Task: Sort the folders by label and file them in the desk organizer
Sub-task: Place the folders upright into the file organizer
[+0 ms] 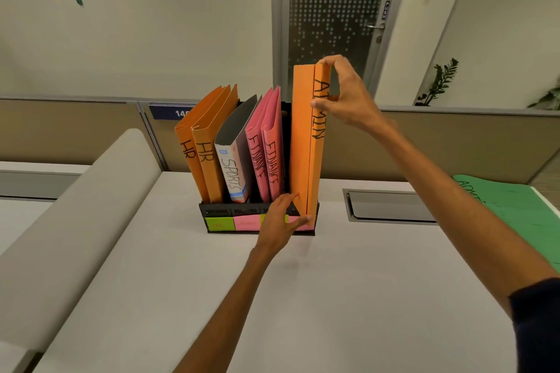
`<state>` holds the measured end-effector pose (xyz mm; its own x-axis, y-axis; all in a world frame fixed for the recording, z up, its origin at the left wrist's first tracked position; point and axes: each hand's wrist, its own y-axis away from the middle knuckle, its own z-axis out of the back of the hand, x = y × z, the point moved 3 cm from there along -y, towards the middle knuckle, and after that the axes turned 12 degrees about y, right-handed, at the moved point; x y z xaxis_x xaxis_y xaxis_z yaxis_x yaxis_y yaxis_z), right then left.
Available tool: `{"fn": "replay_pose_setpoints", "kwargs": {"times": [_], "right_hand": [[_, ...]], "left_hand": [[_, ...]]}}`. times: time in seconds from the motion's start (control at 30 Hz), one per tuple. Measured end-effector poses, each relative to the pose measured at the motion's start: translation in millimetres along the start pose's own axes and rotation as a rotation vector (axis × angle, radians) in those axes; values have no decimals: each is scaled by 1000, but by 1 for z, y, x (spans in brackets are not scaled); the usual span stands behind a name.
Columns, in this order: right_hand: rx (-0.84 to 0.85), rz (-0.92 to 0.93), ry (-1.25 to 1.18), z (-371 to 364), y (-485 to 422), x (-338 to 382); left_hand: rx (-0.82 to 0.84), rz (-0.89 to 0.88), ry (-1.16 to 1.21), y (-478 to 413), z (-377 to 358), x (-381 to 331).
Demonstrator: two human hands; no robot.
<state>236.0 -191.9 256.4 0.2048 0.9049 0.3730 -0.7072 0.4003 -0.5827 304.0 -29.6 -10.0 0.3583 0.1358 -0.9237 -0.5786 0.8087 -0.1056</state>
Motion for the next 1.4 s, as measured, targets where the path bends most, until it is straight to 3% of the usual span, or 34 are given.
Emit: {"fn": "replay_pose_setpoints", "kwargs": {"times": [0.23,0.63,1.17,1.4], "right_hand": [[8,-11,29,-20,-17,-5],[-24,53,61,-44,-32,-14],[-135,-72,63,-48,-31,-26],[-116,-76,67,-54,-26,-30]], "left_hand": [[161,38,-109,-19,5,-1],[36,8,-219,-44,3,17],[-162,108,-305,-48,-4,12],[-130,160,-364,-50,-6,13]]}}
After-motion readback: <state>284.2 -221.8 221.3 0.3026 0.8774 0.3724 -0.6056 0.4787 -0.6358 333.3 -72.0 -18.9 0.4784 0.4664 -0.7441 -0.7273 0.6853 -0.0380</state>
